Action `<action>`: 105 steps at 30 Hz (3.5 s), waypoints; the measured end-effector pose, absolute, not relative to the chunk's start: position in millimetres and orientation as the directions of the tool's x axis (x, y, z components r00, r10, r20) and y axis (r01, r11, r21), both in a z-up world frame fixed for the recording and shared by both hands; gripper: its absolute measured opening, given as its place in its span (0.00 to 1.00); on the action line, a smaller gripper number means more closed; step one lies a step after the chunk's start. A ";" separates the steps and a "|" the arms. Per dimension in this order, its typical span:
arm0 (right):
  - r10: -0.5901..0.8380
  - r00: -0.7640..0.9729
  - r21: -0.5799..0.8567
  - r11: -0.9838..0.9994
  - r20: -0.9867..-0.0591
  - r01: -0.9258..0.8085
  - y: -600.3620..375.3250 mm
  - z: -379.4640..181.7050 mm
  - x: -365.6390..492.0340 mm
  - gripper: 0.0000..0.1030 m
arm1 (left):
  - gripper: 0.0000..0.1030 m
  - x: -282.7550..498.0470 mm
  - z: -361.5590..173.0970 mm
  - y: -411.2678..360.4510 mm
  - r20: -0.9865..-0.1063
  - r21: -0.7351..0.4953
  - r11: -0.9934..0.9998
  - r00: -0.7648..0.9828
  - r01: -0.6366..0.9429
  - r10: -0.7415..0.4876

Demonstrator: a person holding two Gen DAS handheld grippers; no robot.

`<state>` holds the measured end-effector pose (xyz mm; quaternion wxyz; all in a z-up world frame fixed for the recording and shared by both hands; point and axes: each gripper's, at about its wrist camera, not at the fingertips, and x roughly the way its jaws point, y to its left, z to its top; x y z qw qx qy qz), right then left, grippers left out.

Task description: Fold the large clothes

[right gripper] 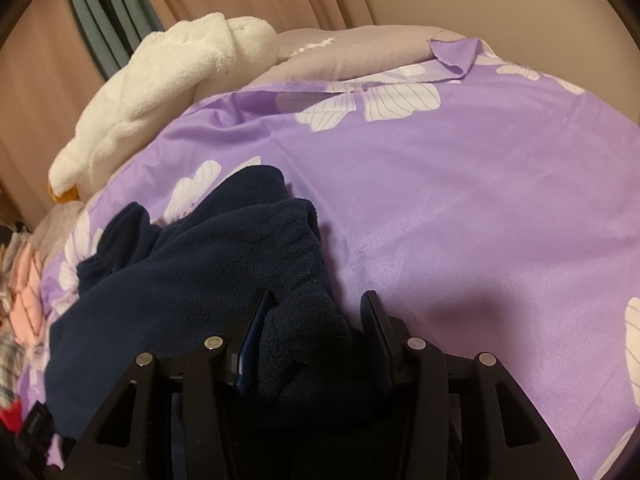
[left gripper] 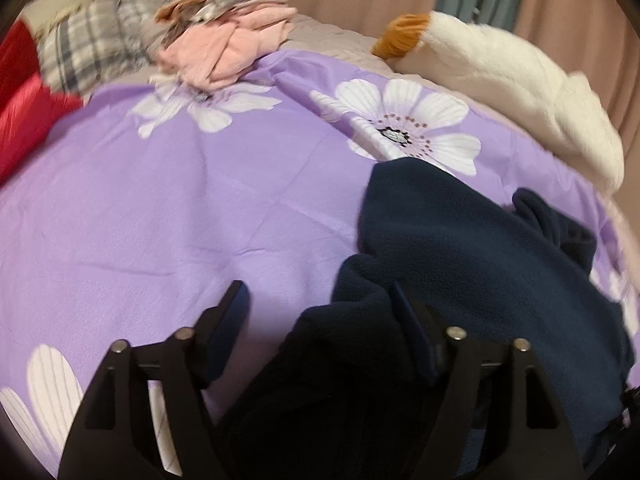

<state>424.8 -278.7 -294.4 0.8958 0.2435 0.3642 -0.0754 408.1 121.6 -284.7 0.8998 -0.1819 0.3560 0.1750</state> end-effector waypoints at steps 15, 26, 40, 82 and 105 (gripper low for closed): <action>-0.031 0.746 0.203 0.954 -0.665 0.221 -306.3 -228.4 291.1 0.81 | 0.89 274.0 -226.0 144.0 -0.649 -0.355 0.869 0.760 -0.345 0.036; 0.070 0.689 0.443 0.811 -0.721 0.382 -367.8 -283.8 192.2 0.81 | 0.86 170.1 -279.5 177.4 -0.744 -0.443 0.799 0.665 -0.408 -0.073; 0.075 0.720 0.370 0.892 -0.690 0.261 -294.2 -284.8 134.7 0.83 | 0.85 76.7 -287.4 134.3 -0.590 -0.665 0.702 0.756 -0.256 -0.283; 0.375 0.720 0.618 0.781 -0.584 0.095 -253.9 -294.0 140.0 0.87 | 0.68 105.0 -294.1 82.1 -0.493 -0.785 0.604 0.729 -0.138 -0.474; 0.297 0.745 0.552 0.826 -0.598 0.114 -267.4 -292.6 152.9 0.21 | 0.25 122.0 -280.5 53.4 -0.657 -0.434 0.863 0.746 -0.260 -0.106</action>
